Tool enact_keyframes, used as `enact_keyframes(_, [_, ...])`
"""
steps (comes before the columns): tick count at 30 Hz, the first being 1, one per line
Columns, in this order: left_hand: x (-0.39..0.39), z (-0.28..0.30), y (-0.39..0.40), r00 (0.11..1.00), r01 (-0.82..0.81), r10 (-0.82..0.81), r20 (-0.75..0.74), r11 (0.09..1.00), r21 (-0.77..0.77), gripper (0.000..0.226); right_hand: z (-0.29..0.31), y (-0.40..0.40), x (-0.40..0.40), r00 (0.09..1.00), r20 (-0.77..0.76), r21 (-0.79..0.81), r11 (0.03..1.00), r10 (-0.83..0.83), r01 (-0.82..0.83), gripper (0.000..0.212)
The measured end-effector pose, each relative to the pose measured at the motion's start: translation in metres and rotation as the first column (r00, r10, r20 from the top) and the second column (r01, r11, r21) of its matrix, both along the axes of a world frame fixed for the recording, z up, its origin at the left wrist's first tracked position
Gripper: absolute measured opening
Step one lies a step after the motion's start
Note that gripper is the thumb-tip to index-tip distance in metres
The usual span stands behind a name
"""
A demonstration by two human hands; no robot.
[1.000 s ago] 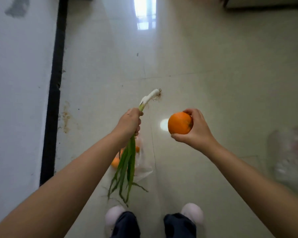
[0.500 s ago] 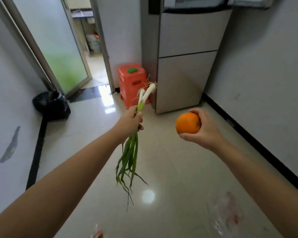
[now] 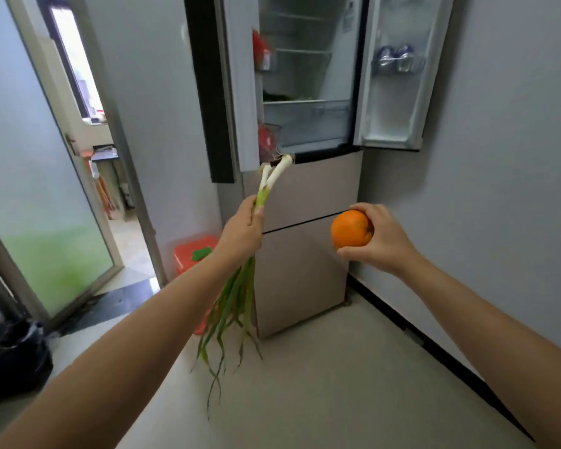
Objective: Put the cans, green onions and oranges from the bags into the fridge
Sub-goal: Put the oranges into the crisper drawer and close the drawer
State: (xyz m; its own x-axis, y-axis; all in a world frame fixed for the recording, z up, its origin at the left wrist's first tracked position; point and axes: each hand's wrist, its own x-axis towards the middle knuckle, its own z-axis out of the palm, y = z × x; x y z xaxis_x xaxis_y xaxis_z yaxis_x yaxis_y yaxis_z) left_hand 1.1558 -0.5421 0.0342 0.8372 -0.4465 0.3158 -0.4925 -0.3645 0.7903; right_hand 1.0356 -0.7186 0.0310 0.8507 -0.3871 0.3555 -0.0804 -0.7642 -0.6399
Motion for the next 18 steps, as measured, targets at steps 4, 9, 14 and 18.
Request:
enact_keyframes(4, [0.077, 0.023, -0.078, 1.0, -0.024, 0.023, -0.016, 0.999, -0.046, 0.027, 0.024, -0.068, 0.058, 0.999, 0.036, -0.063, 0.998, -0.016, 0.018, 0.072])
enact_keyframes(9, [0.179, 0.048, -0.187, 0.991, -0.062, 0.053, -0.12, 0.995, -0.075, 0.026, 0.04, -0.168, 0.141, 0.997, 0.076, -0.107, 0.994, -0.026, 0.034, 0.072])
enact_keyframes(14, [0.285, 0.082, -0.296, 0.982, -0.087, 0.065, -0.175, 0.989, -0.12, 0.022, 0.065, -0.28, 0.24, 0.996, 0.086, -0.147, 0.989, 0.019, -0.006, 0.074])
enact_keyframes(18, [0.356, 0.121, -0.364, 0.968, -0.142, 0.058, -0.245, 0.929, -0.341, 0.008, 0.094, -0.357, 0.328, 0.992, 0.113, -0.149, 0.988, 0.055, -0.038, 0.074])
